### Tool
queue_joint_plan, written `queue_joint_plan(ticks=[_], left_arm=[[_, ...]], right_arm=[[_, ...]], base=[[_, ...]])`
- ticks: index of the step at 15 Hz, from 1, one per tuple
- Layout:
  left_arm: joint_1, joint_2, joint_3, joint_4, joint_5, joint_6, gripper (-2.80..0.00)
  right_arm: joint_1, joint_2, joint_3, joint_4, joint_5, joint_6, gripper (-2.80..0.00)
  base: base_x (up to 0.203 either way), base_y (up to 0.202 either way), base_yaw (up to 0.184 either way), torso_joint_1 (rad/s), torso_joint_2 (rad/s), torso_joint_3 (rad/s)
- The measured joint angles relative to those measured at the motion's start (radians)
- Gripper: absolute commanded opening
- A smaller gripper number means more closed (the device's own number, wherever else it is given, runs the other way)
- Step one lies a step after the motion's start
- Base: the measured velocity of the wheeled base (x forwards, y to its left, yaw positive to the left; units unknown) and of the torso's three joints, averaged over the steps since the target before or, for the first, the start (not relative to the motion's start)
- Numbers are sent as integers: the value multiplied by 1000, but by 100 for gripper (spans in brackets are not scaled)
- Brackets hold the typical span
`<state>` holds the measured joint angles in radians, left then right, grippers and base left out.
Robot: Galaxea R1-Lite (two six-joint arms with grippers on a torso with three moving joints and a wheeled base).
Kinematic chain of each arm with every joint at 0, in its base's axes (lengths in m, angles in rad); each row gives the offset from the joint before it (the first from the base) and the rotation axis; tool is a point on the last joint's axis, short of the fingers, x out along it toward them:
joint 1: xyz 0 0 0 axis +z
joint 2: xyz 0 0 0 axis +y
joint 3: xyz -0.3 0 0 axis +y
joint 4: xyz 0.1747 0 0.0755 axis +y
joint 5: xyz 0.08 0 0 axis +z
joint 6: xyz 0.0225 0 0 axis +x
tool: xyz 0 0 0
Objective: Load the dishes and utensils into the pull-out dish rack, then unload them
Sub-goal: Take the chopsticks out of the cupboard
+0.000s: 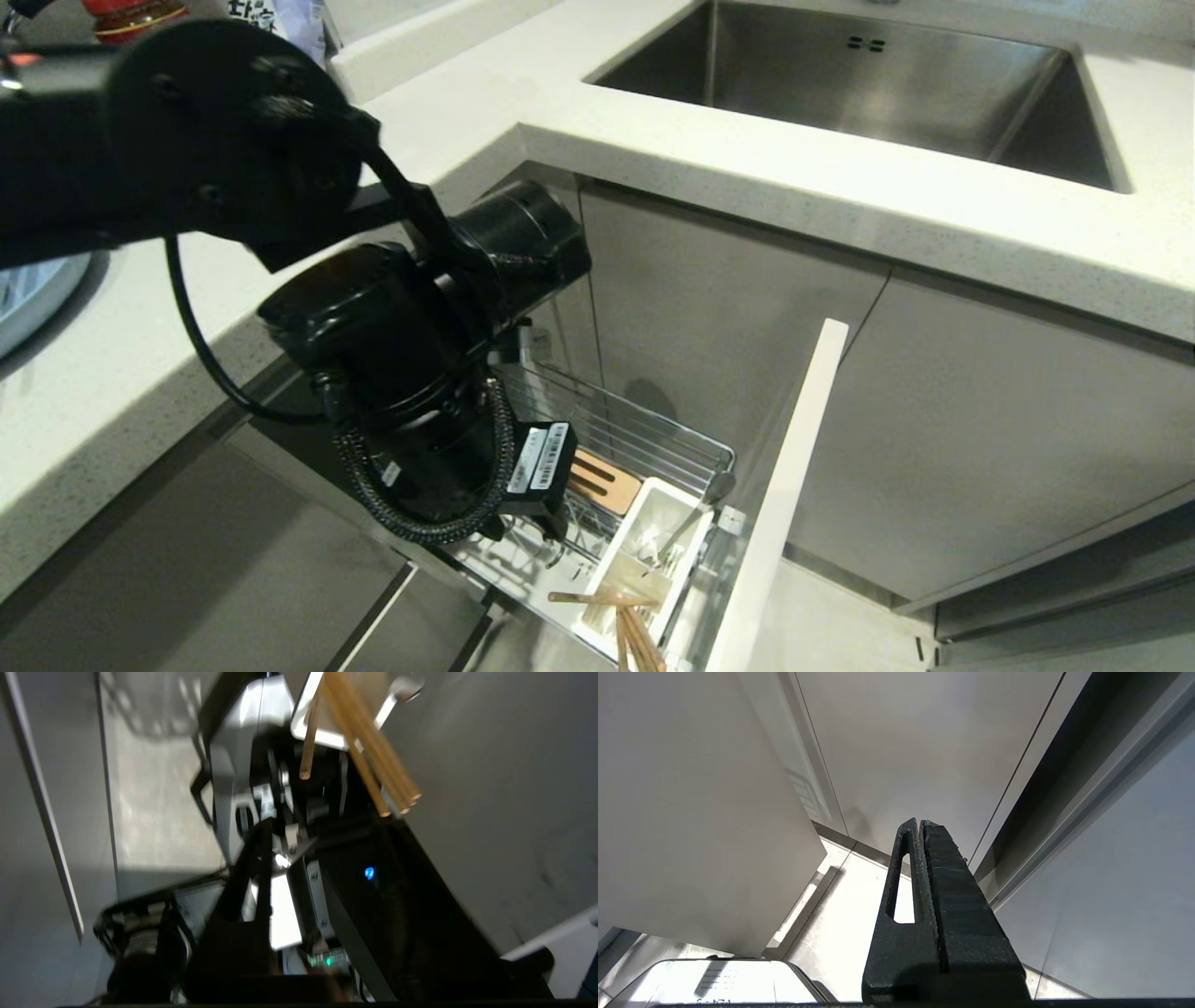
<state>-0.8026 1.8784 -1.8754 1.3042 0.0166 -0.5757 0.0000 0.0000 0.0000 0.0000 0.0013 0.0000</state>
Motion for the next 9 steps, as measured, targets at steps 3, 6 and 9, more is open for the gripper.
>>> queue_joint_plan(ticks=[3,6,9], left_arm=[[44,96,-9,57,-104,66,0],[79,182,-13,97,-196,151,0],[98,267,-29,140,-233,200,0]], right_arm=[[0,0,0,0,0,0,-280],[0,0,0,0,0,0,-280],[0,0,0,0,0,0,-280]], base=[[0,0,0,0,0,0],[0,0,0,0,0,0],[0,0,0,0,0,0]])
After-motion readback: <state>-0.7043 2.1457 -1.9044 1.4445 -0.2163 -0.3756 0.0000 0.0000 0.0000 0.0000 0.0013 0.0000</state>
